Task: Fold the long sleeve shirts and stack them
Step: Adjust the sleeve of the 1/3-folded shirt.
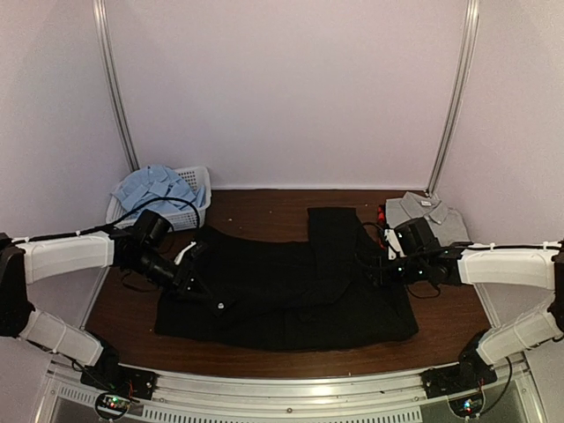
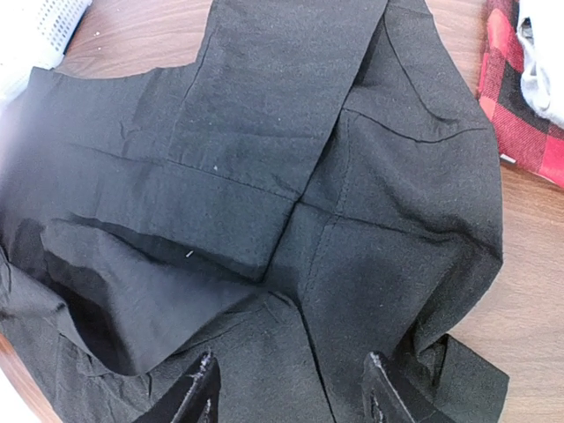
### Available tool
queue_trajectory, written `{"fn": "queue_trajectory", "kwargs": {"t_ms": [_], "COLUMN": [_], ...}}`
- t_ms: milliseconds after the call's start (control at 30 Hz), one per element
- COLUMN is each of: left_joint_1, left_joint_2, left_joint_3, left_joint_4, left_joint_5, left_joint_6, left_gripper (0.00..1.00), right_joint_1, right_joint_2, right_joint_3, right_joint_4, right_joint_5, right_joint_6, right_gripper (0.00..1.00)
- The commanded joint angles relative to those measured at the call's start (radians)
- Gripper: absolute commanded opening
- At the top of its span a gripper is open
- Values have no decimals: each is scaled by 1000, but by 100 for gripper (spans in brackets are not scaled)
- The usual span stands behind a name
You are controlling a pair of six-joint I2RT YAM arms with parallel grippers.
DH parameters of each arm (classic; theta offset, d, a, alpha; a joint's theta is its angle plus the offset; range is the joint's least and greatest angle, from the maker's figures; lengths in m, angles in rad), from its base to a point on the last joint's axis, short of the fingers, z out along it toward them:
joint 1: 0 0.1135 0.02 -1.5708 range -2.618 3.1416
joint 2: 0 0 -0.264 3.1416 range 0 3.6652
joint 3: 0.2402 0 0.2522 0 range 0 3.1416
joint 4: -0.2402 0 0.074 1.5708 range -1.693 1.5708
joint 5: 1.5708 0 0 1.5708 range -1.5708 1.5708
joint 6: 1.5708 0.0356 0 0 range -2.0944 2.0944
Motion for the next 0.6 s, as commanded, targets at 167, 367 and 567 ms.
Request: {"fn": "queue_trajectory", "kwargs": {"t_ms": [167,367,567], "left_joint_1": [123,184,184], "left_joint_2": [7,41,2], "left_joint_3": [-15,-52,-82], "left_joint_4": [-117,-36,159], "left_joint_5": [57,91,-17], "left_joint_6": [134,142,61], "left_gripper": [0,4,28], "right_joint_1": [6,8,11], "right_joint_2": [16,17,31], "right_joint_3": [12,7,9], "right_joint_4": [5,8,17], "right_joint_5": [27,28,17], "right_joint_6": [-11,-7,1], "right_gripper": [56,56,56]}}
